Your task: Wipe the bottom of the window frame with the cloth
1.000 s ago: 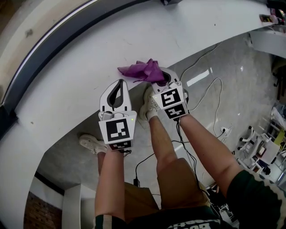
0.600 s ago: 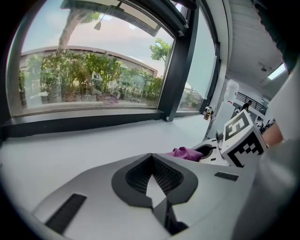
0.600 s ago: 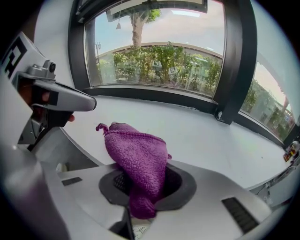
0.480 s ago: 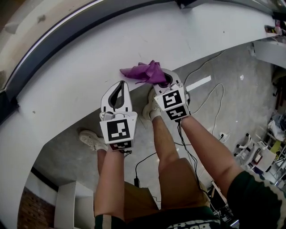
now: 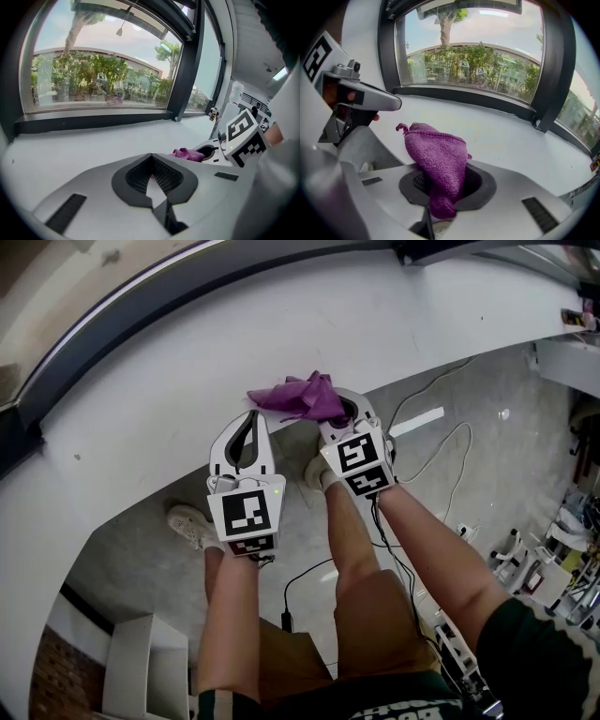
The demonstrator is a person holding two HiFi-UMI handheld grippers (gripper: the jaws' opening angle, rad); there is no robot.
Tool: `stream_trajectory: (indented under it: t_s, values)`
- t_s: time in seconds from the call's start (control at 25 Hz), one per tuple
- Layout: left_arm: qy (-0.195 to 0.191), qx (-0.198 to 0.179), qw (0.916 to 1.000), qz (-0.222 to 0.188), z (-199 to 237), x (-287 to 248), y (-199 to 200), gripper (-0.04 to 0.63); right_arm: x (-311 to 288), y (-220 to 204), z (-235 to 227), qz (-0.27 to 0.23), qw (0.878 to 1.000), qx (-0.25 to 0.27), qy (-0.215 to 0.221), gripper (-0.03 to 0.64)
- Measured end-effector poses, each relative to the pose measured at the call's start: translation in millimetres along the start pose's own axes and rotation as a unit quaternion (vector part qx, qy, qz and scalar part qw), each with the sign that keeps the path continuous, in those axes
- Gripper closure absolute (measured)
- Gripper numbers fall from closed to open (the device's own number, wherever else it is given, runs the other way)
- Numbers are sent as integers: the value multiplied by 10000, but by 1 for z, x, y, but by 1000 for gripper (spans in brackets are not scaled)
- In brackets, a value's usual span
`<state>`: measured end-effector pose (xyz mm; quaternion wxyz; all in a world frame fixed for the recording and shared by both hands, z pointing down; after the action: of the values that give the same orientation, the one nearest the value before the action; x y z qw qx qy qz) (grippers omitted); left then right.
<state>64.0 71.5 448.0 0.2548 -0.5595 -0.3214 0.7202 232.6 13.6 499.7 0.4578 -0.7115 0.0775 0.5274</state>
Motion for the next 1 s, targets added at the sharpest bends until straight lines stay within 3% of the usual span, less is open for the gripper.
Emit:
stream_trajectory:
  t_s: [0.56, 1.0]
  values:
    - [366, 295, 9989, -43, 35, 28, -22, 586, -11, 12, 53, 36, 9993, 213, 303, 529]
    - [548, 396, 9977, -12, 65, 54, -39, 586, -14, 17, 74, 88, 9999, 62, 81, 529]
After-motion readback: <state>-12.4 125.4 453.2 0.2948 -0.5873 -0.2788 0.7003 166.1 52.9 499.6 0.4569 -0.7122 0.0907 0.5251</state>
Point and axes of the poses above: the fingertips, and each gripper's own axes: x backward along the fingers, z to its left, y out of its top, the point moved 9 cm from there along x, backward along the fingers, and after that the axes turned 5 degrees about -x, right-handed, at the moved point
